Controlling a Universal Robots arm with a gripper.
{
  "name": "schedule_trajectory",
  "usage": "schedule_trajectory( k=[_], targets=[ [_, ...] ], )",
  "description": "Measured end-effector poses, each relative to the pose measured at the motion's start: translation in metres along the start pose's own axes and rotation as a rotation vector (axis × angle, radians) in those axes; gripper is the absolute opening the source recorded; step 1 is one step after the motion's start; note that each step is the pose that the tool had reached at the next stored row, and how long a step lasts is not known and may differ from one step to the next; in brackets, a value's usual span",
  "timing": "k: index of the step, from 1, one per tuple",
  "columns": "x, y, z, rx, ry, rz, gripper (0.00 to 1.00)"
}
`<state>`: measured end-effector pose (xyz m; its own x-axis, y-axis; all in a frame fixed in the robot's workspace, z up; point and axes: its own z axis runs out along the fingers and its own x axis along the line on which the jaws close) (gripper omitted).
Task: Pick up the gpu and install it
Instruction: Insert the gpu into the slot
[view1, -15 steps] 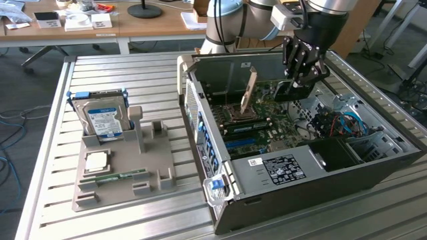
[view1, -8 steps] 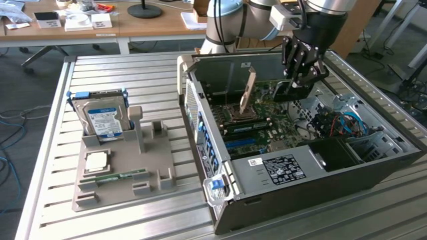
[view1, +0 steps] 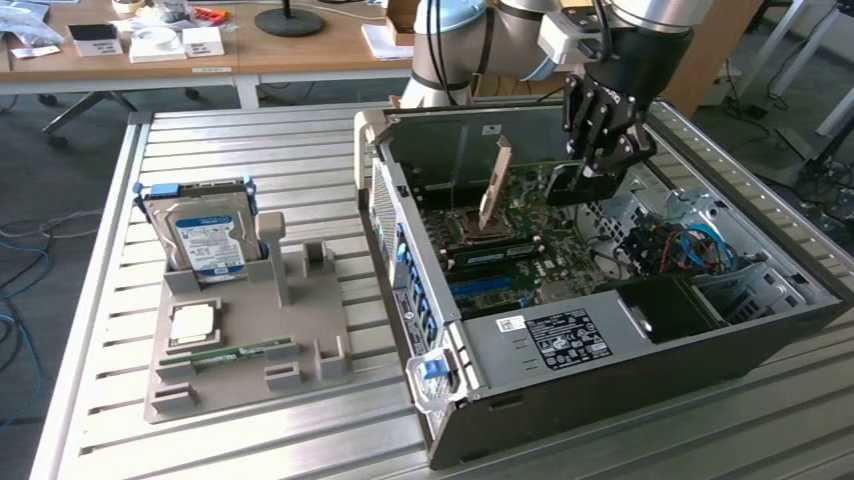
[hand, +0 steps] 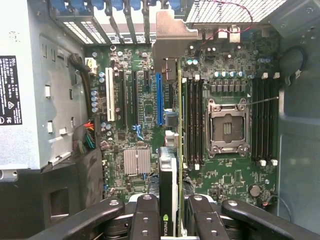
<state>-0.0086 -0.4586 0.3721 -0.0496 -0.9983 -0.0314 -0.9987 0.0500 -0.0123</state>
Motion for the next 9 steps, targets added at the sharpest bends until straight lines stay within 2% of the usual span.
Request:
schedule_trajectory(
  k=[9],
  targets=[
    [0.0001, 0.0002, 0.0027, 0.0, -0.0001, 0.0, 0.27]
  ],
)
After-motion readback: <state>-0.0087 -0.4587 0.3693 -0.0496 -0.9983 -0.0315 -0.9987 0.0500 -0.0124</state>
